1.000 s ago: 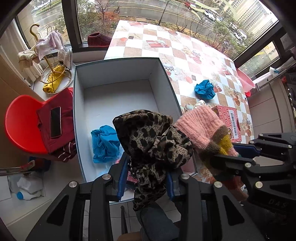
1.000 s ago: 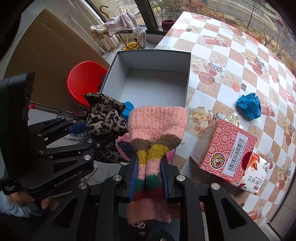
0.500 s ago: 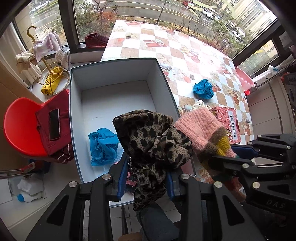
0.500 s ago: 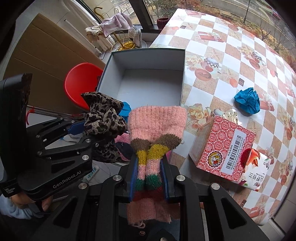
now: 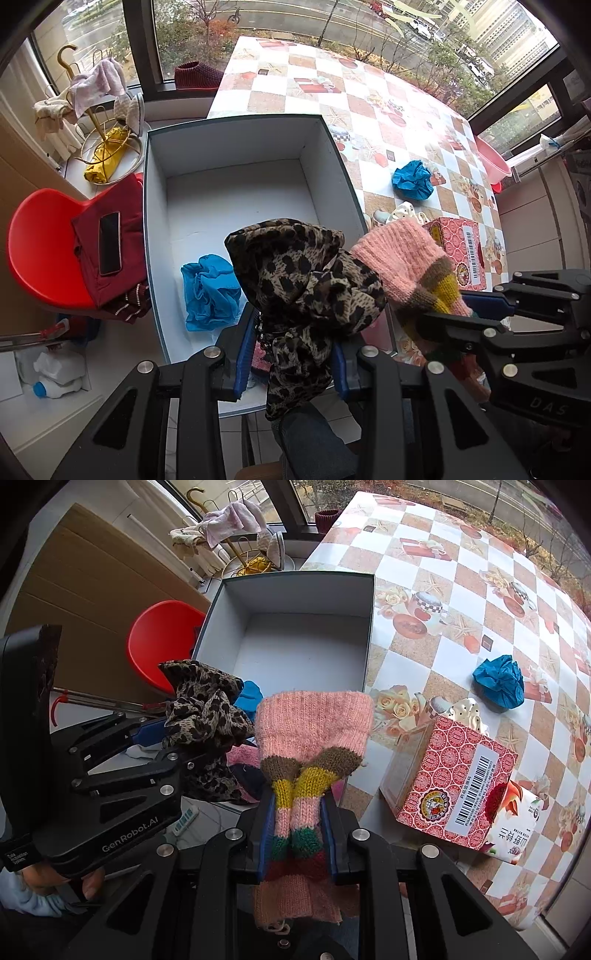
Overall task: Organize soft objects
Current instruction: 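Carry the scarf and glove over the white box with both tools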
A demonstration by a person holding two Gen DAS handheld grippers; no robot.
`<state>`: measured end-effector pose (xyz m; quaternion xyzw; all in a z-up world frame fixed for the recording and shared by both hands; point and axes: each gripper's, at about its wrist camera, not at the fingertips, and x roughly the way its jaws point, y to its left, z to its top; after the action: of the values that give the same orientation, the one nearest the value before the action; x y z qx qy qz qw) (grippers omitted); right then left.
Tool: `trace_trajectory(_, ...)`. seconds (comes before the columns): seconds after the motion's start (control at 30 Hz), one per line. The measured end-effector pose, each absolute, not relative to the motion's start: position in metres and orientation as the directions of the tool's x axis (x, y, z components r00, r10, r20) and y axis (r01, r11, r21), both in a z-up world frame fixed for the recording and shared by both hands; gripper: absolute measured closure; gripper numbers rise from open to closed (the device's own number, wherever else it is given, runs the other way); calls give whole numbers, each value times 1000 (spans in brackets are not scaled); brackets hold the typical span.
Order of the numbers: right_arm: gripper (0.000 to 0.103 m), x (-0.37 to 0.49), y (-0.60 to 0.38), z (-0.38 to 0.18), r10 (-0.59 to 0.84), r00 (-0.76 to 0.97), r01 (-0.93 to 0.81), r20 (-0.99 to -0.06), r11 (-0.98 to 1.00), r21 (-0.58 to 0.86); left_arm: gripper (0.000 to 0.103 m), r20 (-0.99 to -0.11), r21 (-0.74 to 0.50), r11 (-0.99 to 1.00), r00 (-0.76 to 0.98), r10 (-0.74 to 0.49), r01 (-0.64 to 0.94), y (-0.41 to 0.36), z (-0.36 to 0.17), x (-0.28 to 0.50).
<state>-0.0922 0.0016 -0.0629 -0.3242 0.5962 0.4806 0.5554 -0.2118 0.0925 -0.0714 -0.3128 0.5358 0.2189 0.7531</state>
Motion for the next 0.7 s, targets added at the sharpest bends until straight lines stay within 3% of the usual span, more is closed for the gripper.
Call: trace_trajectory(0.7,79,-86,11,-71,129,-180,-918,-975,335,214,65,-947,-246,683,321,-18,-688,113,-77,-208)
